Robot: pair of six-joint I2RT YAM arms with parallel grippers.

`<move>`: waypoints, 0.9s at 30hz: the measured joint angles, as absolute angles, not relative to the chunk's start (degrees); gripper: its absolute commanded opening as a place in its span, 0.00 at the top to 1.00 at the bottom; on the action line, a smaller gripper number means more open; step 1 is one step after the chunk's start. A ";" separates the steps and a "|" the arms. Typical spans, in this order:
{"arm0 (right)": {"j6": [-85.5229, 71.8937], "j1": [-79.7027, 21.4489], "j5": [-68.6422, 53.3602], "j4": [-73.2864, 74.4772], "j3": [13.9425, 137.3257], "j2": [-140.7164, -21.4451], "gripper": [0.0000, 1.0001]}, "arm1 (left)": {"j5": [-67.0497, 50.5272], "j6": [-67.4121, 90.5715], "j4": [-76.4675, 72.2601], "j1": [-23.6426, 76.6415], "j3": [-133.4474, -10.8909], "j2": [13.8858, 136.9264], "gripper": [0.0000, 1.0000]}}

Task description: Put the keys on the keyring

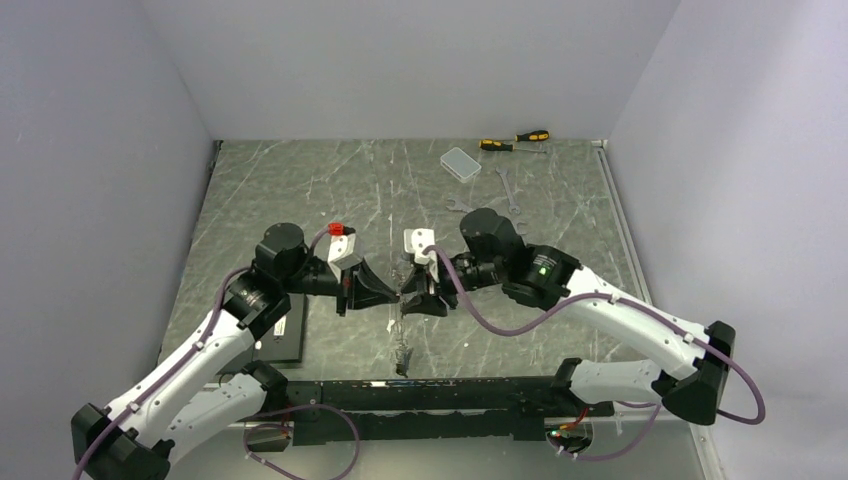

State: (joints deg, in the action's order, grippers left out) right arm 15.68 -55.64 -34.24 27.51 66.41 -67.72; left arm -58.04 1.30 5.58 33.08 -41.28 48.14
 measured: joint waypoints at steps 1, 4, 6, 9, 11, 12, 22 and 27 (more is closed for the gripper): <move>15.25 -55.59 -34.26 26.28 65.21 -66.78 0.54 | -57.71 1.58 5.58 33.06 -41.28 47.77 1.00; 13.85 -54.74 -34.89 22.83 61.49 -63.37 0.54 | -57.49 3.01 4.58 32.58 -41.28 46.00 1.00; 12.51 -53.36 -35.59 20.29 58.89 -60.80 0.54 | -57.56 4.21 2.94 32.01 -41.28 44.53 1.00; 10.24 -51.33 -36.82 16.80 55.68 -57.45 0.55 | -57.82 5.54 0.51 31.07 -41.28 43.07 1.00; 8.99 -50.61 -37.58 14.85 54.65 -56.49 0.55 | -58.04 5.96 -0.25 30.76 -41.28 42.94 1.00; 8.32 -50.37 -37.98 13.91 54.39 -56.34 0.55 | -58.15 6.33 -0.49 30.65 -41.28 42.96 1.00; 4.36 -50.28 -41.32 6.04 54.24 -58.57 0.68 | -58.67 8.29 -1.52 30.17 -41.04 42.87 1.00; 3.44 -50.28 -42.35 4.49 54.24 -60.36 0.66 | -58.78 8.78 -2.26 30.06 -40.84 42.78 1.00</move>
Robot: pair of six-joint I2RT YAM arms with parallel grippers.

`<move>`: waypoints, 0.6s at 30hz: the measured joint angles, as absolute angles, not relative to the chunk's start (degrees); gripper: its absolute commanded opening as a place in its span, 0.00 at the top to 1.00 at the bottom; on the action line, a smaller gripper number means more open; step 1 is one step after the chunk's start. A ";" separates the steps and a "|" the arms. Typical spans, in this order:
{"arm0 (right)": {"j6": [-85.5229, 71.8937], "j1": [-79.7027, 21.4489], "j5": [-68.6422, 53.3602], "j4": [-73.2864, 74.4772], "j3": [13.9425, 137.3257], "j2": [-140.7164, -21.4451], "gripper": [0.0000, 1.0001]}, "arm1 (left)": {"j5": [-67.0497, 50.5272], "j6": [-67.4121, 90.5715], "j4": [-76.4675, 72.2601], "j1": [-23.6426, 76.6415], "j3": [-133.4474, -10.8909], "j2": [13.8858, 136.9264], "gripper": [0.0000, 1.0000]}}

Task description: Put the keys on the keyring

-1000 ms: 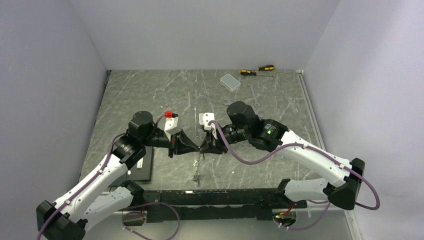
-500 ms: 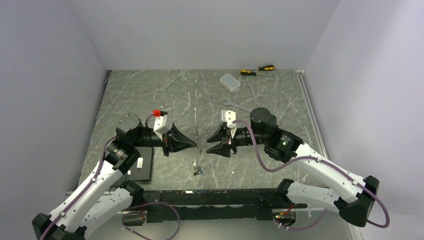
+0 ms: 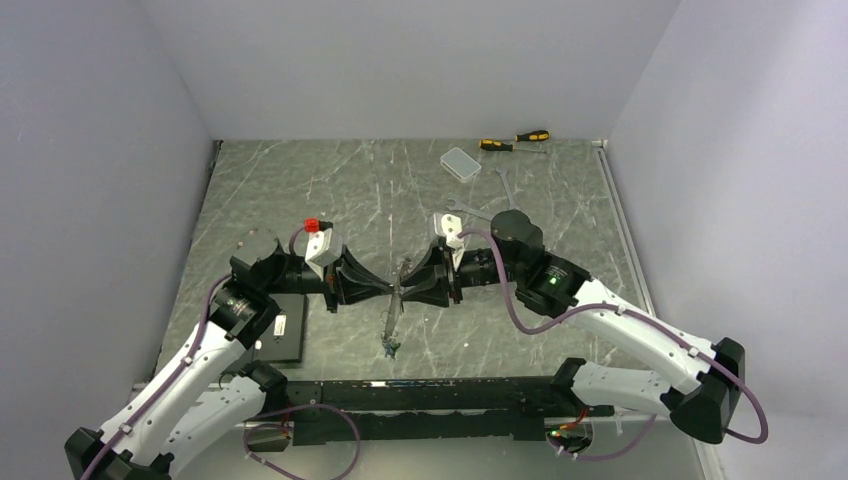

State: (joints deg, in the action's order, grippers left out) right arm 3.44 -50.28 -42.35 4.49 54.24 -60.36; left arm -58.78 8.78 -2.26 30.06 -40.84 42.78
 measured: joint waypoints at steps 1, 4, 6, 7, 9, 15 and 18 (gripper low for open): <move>3.36 -50.28 -42.50 4.29 54.24 -60.62 0.66 | -58.87 8.88 -2.37 30.00 -40.82 42.74 1.00; 3.31 -50.28 -42.59 3.95 54.24 -61.06 0.67 | -59.09 9.17 -2.59 29.85 -40.73 42.61 1.00; 3.22 -50.28 -42.72 3.73 54.24 -61.28 0.68 | -59.16 9.37 -2.81 29.78 -40.73 42.57 1.00; 3.20 -50.28 -42.78 3.68 54.24 -61.32 0.71 | -59.18 9.54 -2.98 29.74 -40.73 42.57 1.00; 3.18 -50.28 -43.11 3.40 54.24 -61.56 0.78 | -59.27 9.80 -3.29 29.67 -40.73 42.57 1.00; 2.68 -50.28 -43.86 2.20 54.24 -62.22 0.91 | -59.46 10.31 -3.88 29.43 -40.62 42.57 1.00; 2.46 -50.28 -44.03 1.85 54.24 -62.33 0.96 | -59.70 10.41 -4.10 29.26 -40.51 42.57 1.00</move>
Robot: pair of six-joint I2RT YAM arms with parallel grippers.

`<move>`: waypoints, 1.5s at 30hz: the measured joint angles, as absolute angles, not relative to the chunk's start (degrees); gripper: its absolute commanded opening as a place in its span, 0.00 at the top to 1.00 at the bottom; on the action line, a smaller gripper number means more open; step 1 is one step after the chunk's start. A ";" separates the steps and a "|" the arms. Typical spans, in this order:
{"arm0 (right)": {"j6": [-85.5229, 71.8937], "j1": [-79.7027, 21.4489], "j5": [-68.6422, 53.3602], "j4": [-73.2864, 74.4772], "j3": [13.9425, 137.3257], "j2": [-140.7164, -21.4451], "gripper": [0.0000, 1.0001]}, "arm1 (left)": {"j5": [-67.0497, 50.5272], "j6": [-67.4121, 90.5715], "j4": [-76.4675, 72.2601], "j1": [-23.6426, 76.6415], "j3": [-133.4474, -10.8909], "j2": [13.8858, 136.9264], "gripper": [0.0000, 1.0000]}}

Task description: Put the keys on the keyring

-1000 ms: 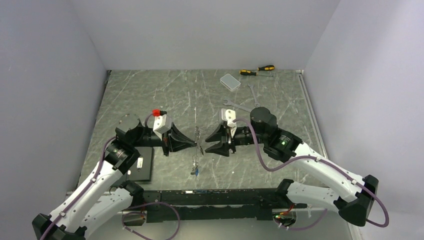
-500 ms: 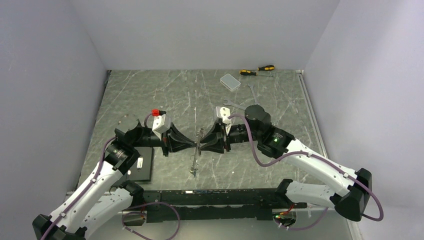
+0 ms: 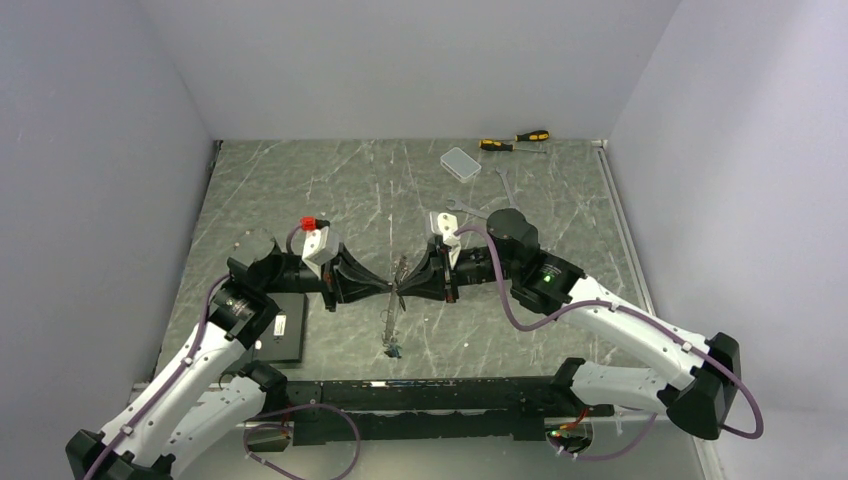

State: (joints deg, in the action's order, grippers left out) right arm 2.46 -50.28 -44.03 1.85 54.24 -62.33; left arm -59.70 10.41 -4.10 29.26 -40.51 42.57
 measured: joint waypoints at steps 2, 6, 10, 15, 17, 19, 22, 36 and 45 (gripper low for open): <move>2.31 -50.28 -44.07 1.45 54.24 -62.46 0.98 | -59.75 10.44 -4.21 29.15 -40.49 42.57 1.00; 2.24 -50.28 -44.34 0.73 54.24 -62.92 0.99 | -59.77 10.57 -4.56 28.71 -40.47 42.57 1.00; 1.89 -50.09 -45.60 -0.25 54.24 -63.77 0.99 | -60.12 11.40 -5.45 28.29 -40.05 42.46 1.00; 1.21 -49.84 -46.94 -1.50 54.24 -65.45 0.97 | -60.38 12.84 -6.57 27.44 -39.31 42.35 1.00; 0.82 -49.84 -47.11 -2.20 54.24 -65.82 0.93 | -60.40 13.32 -7.16 27.07 -39.00 42.15 1.00; 0.54 -49.84 -47.13 -2.96 54.24 -66.02 0.87 | -60.42 13.80 -7.92 26.68 -38.81 41.82 1.00; 0.27 -49.87 -46.89 -4.43 53.80 -66.00 0.81 | -60.38 14.52 -9.28 26.41 -38.79 41.54 1.00; -3.33 -49.93 -44.47 -10.76 50.04 -64.93 0.87 | -60.80 19.44 -16.43 24.64 -36.86 40.97 1.00; -4.60 -49.93 -44.60 -13.45 50.33 -66.89 0.73 | -61.04 20.75 -18.15 24.27 -36.75 40.93 1.00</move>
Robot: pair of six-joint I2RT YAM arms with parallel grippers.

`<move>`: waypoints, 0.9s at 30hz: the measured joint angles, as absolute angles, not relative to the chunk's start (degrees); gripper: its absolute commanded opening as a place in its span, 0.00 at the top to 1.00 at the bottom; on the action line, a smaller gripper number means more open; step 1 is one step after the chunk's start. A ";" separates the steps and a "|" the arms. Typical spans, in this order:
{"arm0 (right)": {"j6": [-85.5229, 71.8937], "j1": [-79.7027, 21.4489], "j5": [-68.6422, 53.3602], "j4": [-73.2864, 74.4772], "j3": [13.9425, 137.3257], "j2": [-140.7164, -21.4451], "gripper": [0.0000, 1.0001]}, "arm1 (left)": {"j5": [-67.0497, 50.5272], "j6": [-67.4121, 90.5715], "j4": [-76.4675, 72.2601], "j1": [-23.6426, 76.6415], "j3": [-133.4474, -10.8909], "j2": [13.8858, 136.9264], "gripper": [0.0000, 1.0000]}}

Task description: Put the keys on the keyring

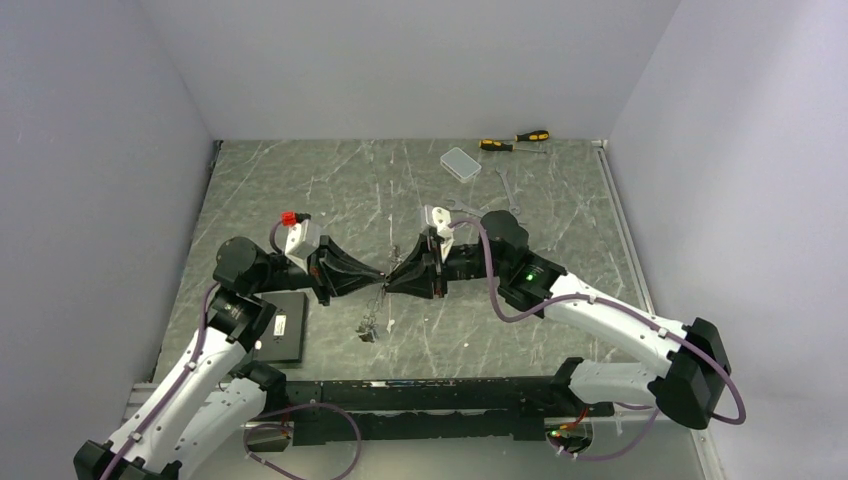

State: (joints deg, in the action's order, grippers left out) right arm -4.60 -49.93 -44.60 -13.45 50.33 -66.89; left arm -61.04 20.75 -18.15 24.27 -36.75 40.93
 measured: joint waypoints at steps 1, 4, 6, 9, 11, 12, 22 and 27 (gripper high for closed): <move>-4.45 -49.91 -44.58 -13.08 50.33 -66.92 0.70 | -61.01 20.73 -18.04 24.27 -36.75 40.77 1.00; -3.40 -49.91 -43.97 -11.25 50.43 -66.17 0.63 | -60.93 20.69 -17.63 24.21 -36.75 40.23 1.00; -2.68 -49.91 -43.22 -9.17 50.41 -64.73 0.61 | -60.64 20.69 -17.65 24.16 -36.75 39.77 1.00; -2.02 -49.91 -42.04 -8.49 50.17 -62.13 0.61 | -60.58 20.71 -17.76 24.01 -36.75 39.44 1.00; -1.87 -49.91 -41.76 -9.13 49.67 -60.20 0.61 | -60.58 20.80 -17.85 23.92 -36.75 39.48 1.00; -1.80 -49.91 -41.54 -9.76 49.30 -59.40 0.60 | -60.58 20.93 -17.93 23.83 -36.75 39.51 1.00; -1.93 -50.19 -40.25 -16.08 48.01 -59.33 0.62 | -60.55 22.72 -20.34 23.59 -36.18 39.57 1.00; -2.11 -50.63 -39.66 -17.58 48.03 -60.80 0.67 | -60.55 23.44 -20.64 23.42 -35.97 39.59 1.00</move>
